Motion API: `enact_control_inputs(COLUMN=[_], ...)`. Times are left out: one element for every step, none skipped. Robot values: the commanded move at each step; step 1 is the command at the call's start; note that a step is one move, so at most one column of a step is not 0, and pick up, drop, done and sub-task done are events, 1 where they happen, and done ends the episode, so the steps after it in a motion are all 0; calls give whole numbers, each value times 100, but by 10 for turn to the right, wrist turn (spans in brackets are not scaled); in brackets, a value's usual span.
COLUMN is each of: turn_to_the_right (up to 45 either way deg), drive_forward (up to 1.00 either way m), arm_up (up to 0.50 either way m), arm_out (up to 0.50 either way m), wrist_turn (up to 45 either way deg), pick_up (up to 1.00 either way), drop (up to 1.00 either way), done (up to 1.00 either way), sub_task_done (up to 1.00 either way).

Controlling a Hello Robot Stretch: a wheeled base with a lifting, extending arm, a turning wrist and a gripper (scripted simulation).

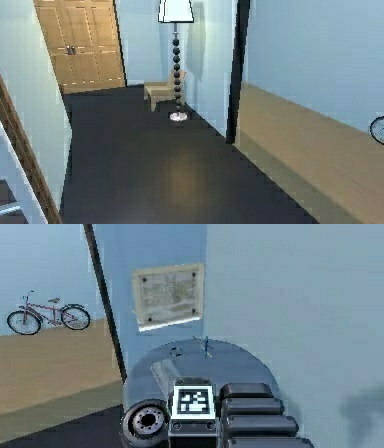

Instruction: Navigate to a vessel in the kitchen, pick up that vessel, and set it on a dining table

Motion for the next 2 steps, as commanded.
enact_control_inputs(turn_to_the_right=[450, 450], drive_forward=[0, 0], arm_up=[0, 0], arm_out=[0, 0], wrist_turn=[0, 0], pick_up=[0, 0], drop=[0, 0], done=[0, 0], sub_task_done=[0, 0])
